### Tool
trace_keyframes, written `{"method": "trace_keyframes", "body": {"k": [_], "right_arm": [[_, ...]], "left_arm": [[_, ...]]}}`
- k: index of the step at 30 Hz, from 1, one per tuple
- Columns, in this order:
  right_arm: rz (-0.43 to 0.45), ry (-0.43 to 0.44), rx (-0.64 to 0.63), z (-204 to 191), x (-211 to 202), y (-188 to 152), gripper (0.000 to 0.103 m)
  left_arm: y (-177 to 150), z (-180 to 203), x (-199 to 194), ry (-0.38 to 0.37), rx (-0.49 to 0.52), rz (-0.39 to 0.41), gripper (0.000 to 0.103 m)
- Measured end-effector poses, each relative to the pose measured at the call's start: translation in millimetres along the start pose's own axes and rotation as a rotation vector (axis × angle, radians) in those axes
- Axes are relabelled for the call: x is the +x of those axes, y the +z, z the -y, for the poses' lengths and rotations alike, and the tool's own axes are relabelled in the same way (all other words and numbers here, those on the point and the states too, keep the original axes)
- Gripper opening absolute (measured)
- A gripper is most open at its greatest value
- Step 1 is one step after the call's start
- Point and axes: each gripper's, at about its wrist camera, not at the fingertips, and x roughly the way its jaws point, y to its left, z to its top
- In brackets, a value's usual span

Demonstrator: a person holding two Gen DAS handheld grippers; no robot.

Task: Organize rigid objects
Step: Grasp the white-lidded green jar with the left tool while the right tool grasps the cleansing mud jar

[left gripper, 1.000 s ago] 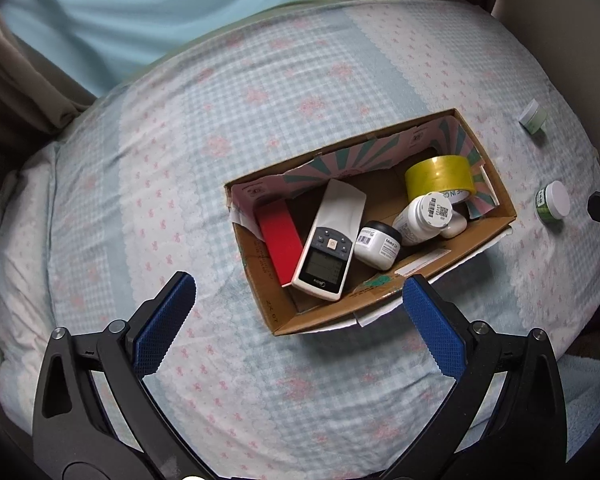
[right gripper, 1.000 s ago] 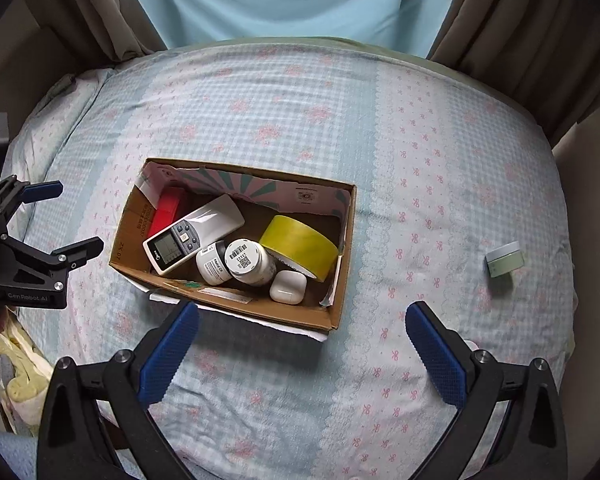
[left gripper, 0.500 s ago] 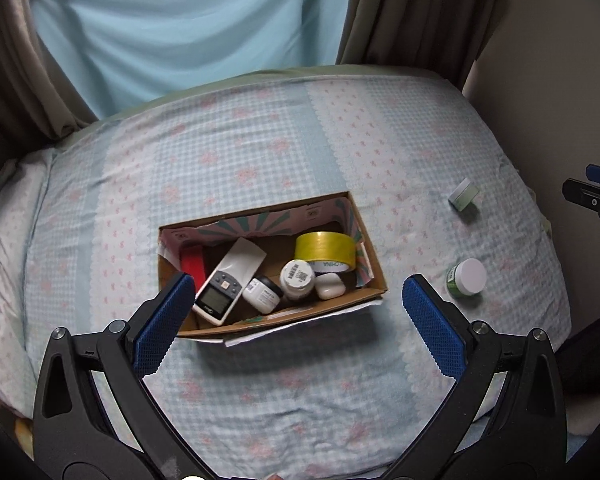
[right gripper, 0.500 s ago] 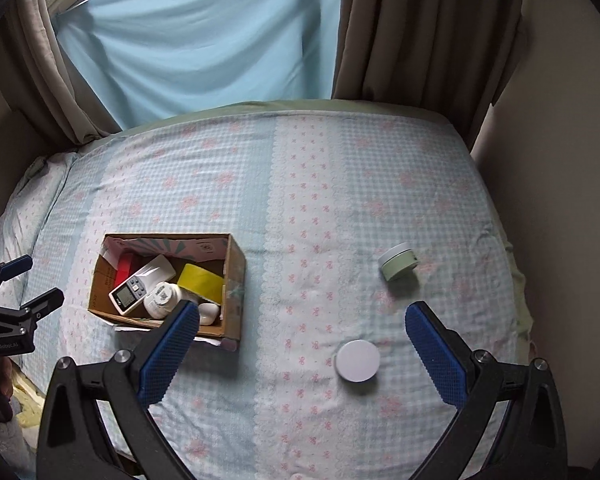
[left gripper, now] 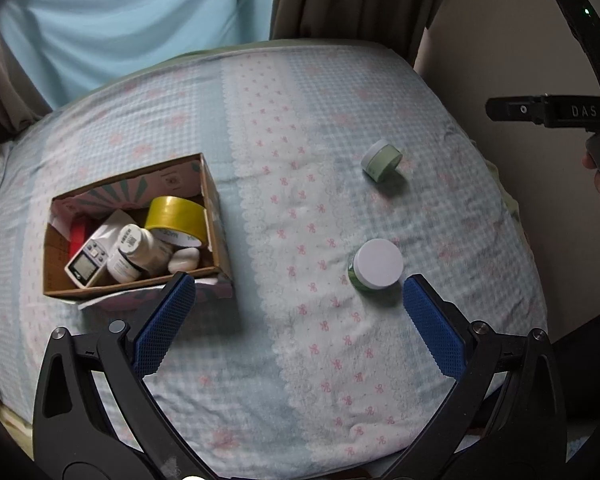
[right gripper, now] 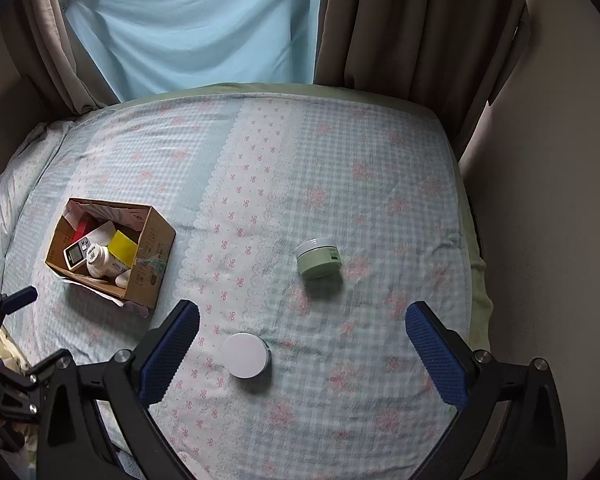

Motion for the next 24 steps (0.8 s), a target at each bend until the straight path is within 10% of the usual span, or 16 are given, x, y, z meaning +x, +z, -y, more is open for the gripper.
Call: {"method": "trace_keyframes", "body": {"k": [14, 24], "right_arm": [[-0.087, 0.077, -0.056, 31.9, 182.1, 4.1, 0.103], [-0.09, 0.101, -0.026, 42.9, 260.7, 0.4, 0.103]], "left_arm": [[-42.2, 67.9, 189.2, -0.115, -0.002, -0.168, 0.103], [-34.4, 83.3, 242.2, -0.11, -0.007, -0.143, 0.101]]}}
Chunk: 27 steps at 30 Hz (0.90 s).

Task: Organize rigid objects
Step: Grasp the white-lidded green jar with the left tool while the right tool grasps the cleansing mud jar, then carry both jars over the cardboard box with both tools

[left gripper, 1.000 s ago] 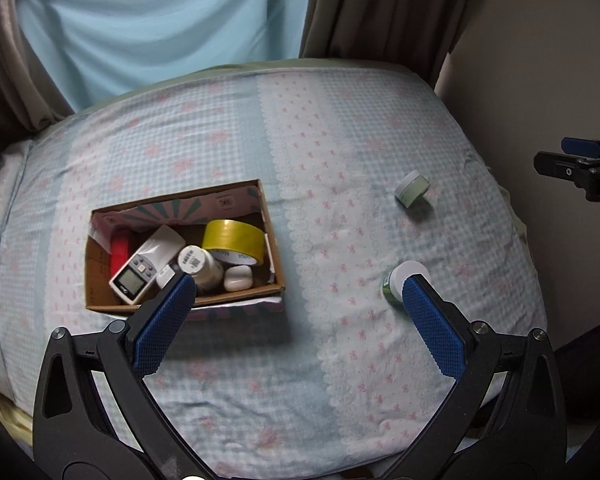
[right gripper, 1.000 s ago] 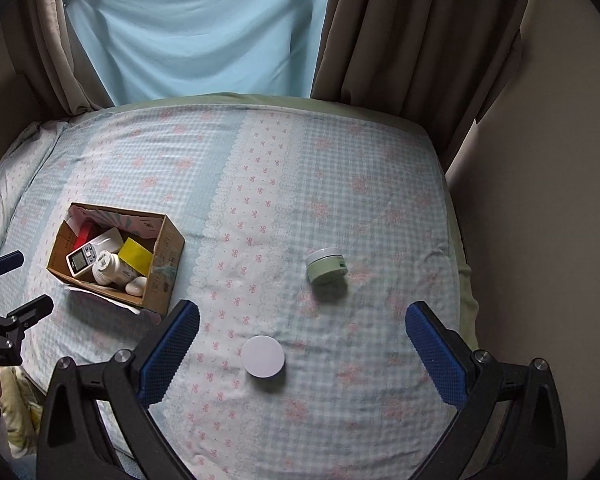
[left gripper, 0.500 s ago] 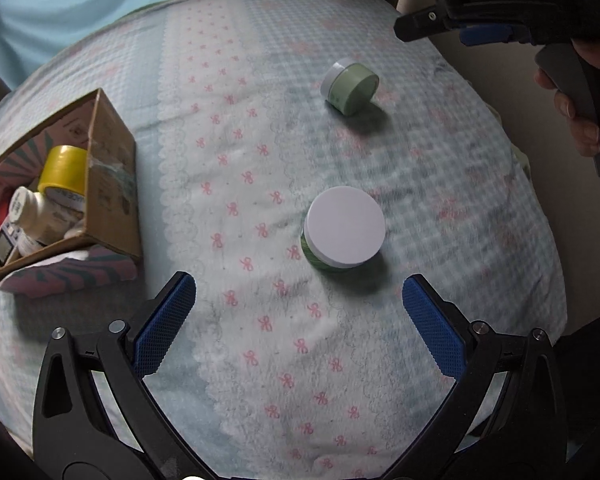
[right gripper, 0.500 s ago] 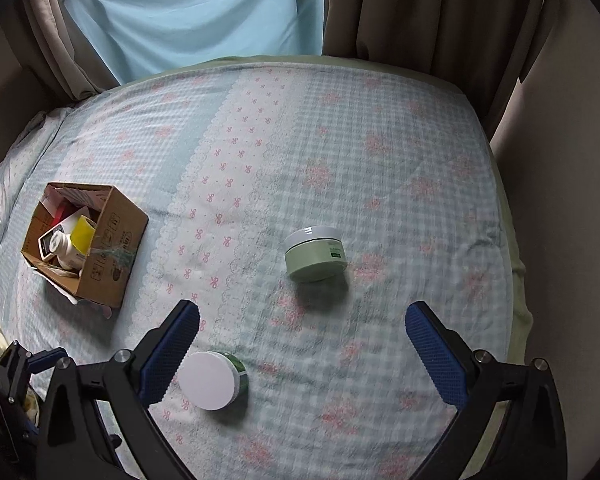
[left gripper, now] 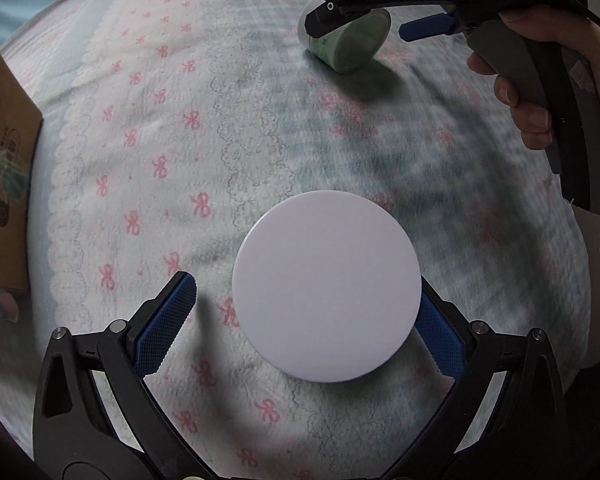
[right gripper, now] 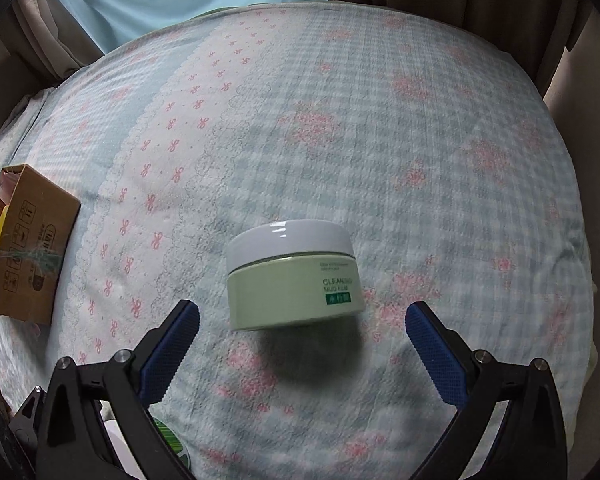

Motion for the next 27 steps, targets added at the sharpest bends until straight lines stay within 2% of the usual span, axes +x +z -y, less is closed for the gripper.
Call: {"method": "trace_keyframes", "body": {"k": [6, 7, 8, 10, 11, 12, 17, 27], "right_arm": [[-0.027, -0.031, -0.043, -3.3, 17.9, 7.9, 0.1], [-0.031, -0.03, -0.044, -3.7, 19.2, 8.5, 0.099], [-0.034, -0.022, -0.041, -3.7, 20.3, 9.0, 0.097], [-0.044, -0.013, -0.043, -4.0, 22.7, 9.6, 0.086], [-0.052, -0.008, -0.047, -4.6, 24.1, 9.7, 0.075], [-0.055, 0.004, -0.05, -5.2, 24.6, 9.8, 0.068], [-0.058, -0.028, -0.086, -11.0, 23.2, 9.7, 0.068], [-0.061, -0.016, -0.055, -5.6, 9.3, 7.5, 0.067]], "left_arm": [[2.2, 9.0, 12.0, 0.027, 0.041, -0.016, 0.09], [2.2, 10.7, 12.0, 0.035, 0.051, -0.015, 0.082], [2.4, 12.4, 12.1, 0.042, 0.066, -0.016, 0.078], [2.7, 15.5, 10.6, 0.03, 0.093, -0.011, 0.07], [2.9, 16.9, 10.8, 0.035, 0.101, -0.013, 0.07], [3.3, 17.0, 10.8, 0.036, 0.102, -0.016, 0.07], [5.5, 17.1, 11.8, 0.034, 0.088, -0.024, 0.07], [12.0, 0.0, -3.8, 0.018, 0.016, -0.027, 0.069]]}}
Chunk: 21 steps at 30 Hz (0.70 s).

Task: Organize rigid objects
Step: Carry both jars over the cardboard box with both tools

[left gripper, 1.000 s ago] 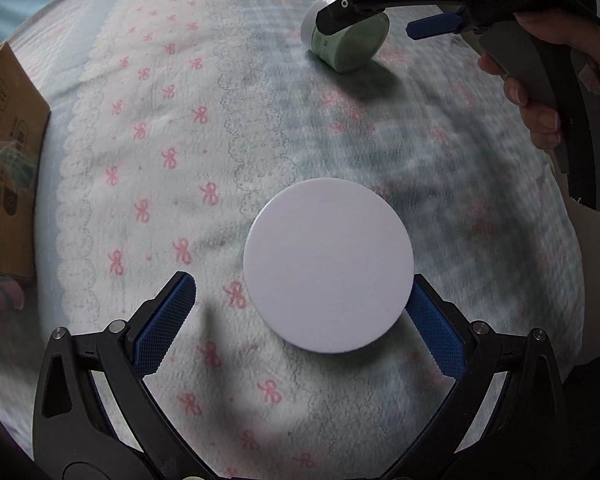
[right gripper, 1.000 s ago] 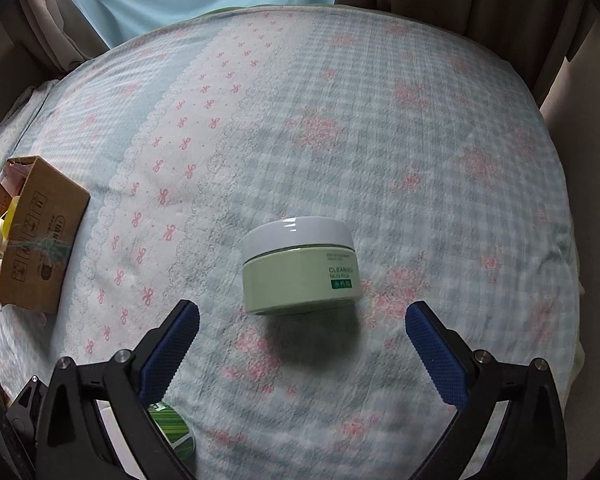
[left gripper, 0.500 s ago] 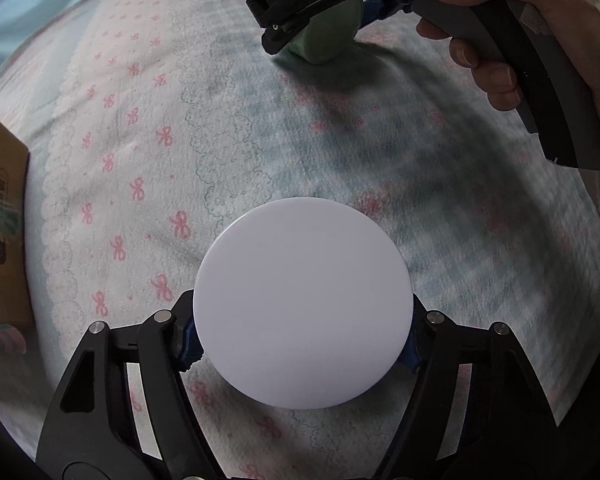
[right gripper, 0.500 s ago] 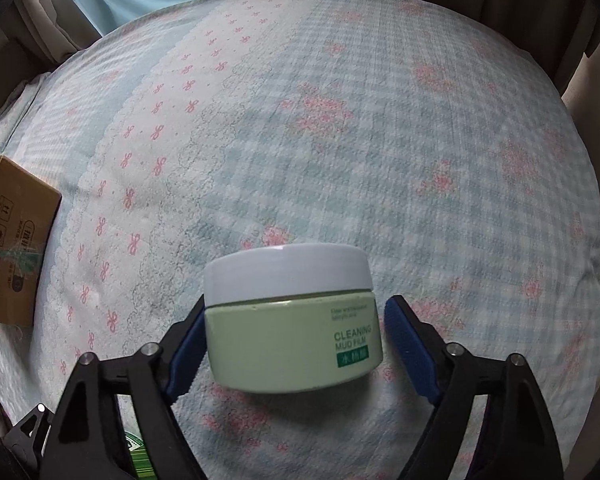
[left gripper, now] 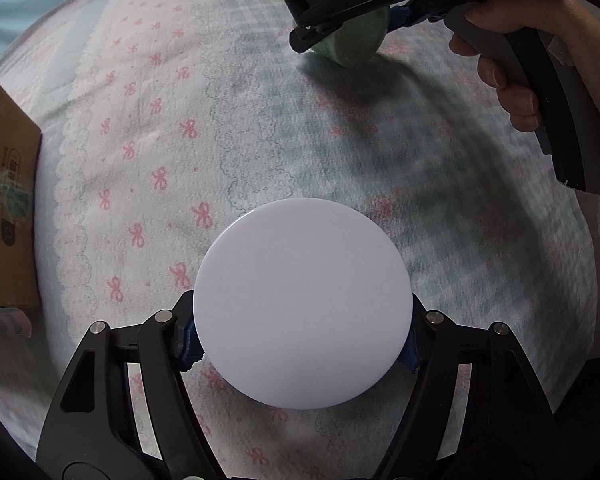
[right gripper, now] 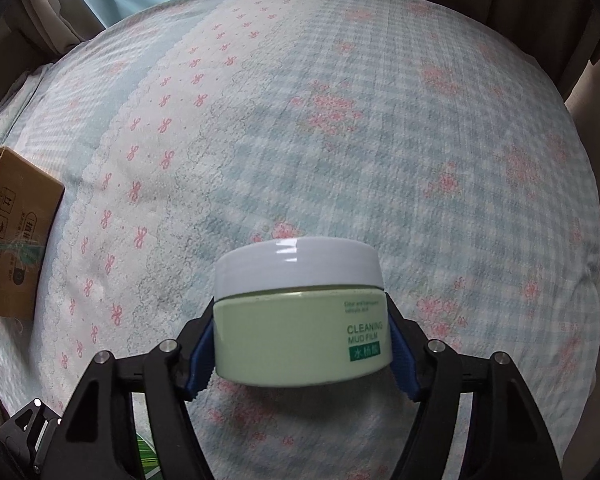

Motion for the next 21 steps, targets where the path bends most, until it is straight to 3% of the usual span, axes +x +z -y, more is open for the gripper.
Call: {"method": "trace_keyframes", "body": {"k": [8, 13, 16, 21], "right_arm": [[0.033, 0.009, 0.04, -8.1, -44.3, -3.0, 0.067], [0.052, 0.02, 0.068, -29.1, -85.3, 2.2, 0.067], [0.068, 0.027, 0.075, -51.9, -115.6, 4.7, 0.067], [0.103, 0.067, 0.098, -93.4, -176.9, 7.1, 0.067]], "left_arm": [[10.5, -25.6, -44.1, -0.022, -0.084, 0.05, 0.069], [15.8, -38.3, -98.5, -0.041, -0.134, 0.096, 0.069], [20.6, -59.3, -135.5, -0.059, -0.164, 0.126, 0.069], [19.2, -114.4, -199.3, -0.029, -0.241, 0.161, 0.069]]}}
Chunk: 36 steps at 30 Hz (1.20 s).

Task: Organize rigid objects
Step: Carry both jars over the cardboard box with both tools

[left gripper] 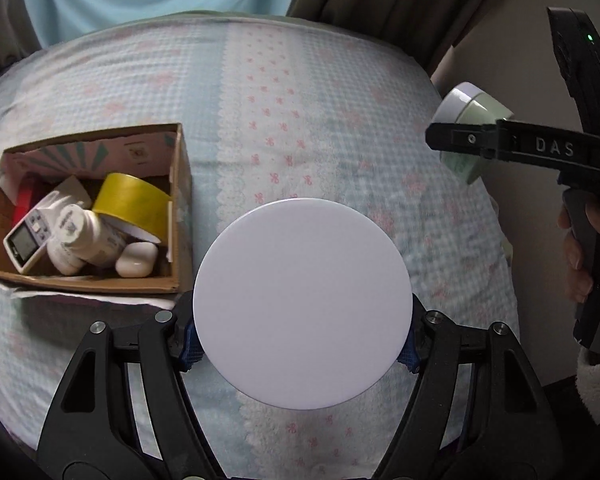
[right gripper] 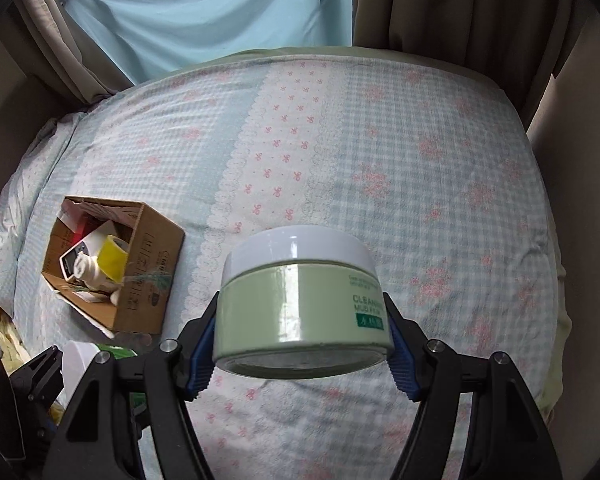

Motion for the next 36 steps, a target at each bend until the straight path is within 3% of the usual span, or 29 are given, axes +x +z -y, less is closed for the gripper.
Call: {"method": "trace_keyframes", "body": {"k": [7, 17, 26, 36], "right_arm": [[0.044, 0.026, -0.014, -80.5, -49.7, 2.0, 0.067], [0.065, 0.084, 0.064, -179.8, -59.3, 8.4, 0.067], [0.07, 0.085, 0.067, -251.2, -26.4, 39.8, 0.067], [-0.059, 0.075, -0.046, -299.7, 58.0, 74.2, 0.067]], "left_arm": [[28.1, -90.1, -75.4, 0.076, -0.048, 0.053, 0.069], [53.5, -207.7, -137.9, 0.102, -0.046, 0.084, 0.069], [95.3, -289.0, -131.1, 0.094, 0.005, 0.045, 0.069], [122.5, -330.1, -59.5, 0.067, 0.027, -0.056, 0.069]]}}
